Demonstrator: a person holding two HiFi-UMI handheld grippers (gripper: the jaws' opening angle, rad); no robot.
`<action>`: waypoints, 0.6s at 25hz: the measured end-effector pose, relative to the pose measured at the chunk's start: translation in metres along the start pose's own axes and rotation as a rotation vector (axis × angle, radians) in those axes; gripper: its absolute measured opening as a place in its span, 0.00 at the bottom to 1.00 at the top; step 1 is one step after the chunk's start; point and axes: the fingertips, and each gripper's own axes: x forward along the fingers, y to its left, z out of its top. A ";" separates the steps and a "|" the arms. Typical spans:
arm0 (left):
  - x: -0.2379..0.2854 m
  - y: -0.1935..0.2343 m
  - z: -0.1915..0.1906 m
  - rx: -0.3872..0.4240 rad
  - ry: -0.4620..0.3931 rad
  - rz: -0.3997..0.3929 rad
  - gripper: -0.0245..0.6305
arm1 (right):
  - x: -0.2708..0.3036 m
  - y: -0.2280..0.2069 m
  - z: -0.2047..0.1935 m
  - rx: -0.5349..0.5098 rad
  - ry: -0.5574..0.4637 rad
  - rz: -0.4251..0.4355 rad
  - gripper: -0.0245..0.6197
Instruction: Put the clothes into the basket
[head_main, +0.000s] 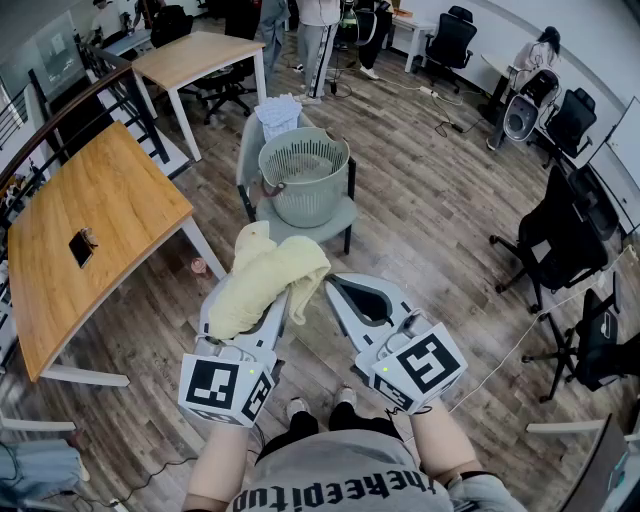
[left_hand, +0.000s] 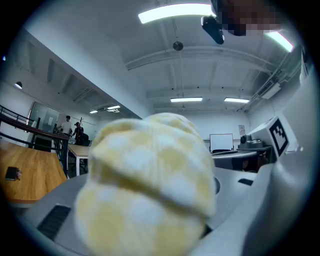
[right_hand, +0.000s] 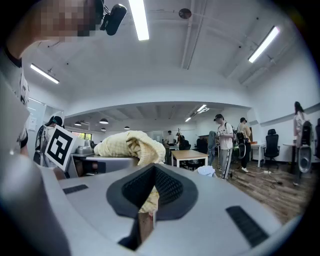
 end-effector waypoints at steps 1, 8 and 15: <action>-0.001 0.000 0.000 0.000 -0.002 0.000 0.38 | 0.000 0.002 0.000 -0.001 0.000 0.000 0.05; -0.003 0.001 0.003 -0.001 -0.007 -0.006 0.38 | 0.000 0.005 0.003 -0.008 -0.001 -0.007 0.05; -0.006 0.009 0.002 -0.003 -0.006 -0.020 0.38 | 0.006 0.011 0.003 -0.017 0.006 -0.024 0.05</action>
